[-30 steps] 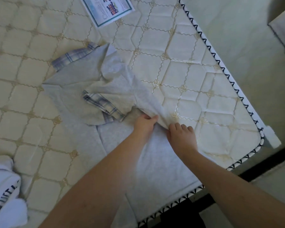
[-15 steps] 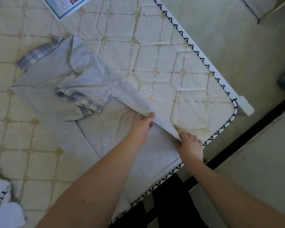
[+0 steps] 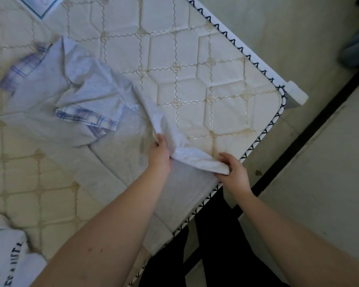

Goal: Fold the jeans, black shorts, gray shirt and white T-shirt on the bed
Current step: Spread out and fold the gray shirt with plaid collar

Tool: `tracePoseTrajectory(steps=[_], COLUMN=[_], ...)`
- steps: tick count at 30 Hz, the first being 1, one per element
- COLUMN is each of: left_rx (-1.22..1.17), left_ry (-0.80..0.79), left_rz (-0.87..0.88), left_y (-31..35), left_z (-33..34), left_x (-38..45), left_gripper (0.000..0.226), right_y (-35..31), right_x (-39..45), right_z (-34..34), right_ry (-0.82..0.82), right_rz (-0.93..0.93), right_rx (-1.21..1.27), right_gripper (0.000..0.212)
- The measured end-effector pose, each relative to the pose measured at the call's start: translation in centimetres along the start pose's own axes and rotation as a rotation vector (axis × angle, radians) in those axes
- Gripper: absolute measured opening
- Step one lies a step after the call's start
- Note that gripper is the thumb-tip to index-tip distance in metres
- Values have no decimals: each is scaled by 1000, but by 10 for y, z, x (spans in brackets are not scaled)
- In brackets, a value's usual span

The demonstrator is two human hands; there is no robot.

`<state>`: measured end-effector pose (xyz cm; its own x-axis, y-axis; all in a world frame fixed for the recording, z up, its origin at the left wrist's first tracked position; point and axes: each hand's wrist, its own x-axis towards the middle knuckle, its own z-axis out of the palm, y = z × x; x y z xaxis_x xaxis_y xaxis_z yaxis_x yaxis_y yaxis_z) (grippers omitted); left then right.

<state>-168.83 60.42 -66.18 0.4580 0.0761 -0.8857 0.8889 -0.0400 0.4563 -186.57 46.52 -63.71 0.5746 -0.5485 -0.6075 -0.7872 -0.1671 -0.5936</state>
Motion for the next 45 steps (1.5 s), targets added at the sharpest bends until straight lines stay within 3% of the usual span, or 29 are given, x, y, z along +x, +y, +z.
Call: tracePoseTrajectory(steps=[2, 6, 8, 13, 18, 21, 23, 25, 28, 31, 36, 41, 45], left_rx=[-63, 40, 14, 53, 411, 653, 666, 631, 329, 95, 160, 407, 438], left_ry=[-85, -290, -338, -287, -180, -155, -133, -98, -40, -104, -51, 96, 84], left_rz=[-69, -170, -202, -124, -73, -8, 59, 133, 120, 69, 150, 269, 295], left_y=[-6, -22, -29, -37, -44, -44, -42, -36, -19, 2, 22, 17, 21], left_z=[-4, 0, 3, 2, -1, -5, -10, -16, -22, -24, -24, -33, -36], left_x=[-4, -15, -19, -16, -9, -7, -5, -1, 6, 8, 16, 27, 30], left_gripper=[43, 32, 31, 16, 6, 18, 26, 28, 23, 16, 10, 18, 18], right_y=[3, 9, 10, 8, 12, 14, 17, 21, 20, 20, 17, 24, 22], right_x=[-3, -5, -7, -10, -11, -11, -12, -13, -17, -19, -21, -29, -27], right_z=[4, 10, 12, 12, 7, 10, 12, 15, 22, 26, 25, 36, 37], right_ry=[7, 29, 68, 146, 276, 400, 454, 406, 254, 152, 174, 73, 91], right_rz=[98, 122, 161, 191, 346, 533, 603, 602, 538, 450, 440, 472, 476], right_rx=[86, 33, 44, 145, 355, 350, 324, 328, 299, 220, 218, 196, 14], right_gripper=[52, 16, 16, 22, 25, 5, 15, 31, 50, 35, 37, 18, 31])
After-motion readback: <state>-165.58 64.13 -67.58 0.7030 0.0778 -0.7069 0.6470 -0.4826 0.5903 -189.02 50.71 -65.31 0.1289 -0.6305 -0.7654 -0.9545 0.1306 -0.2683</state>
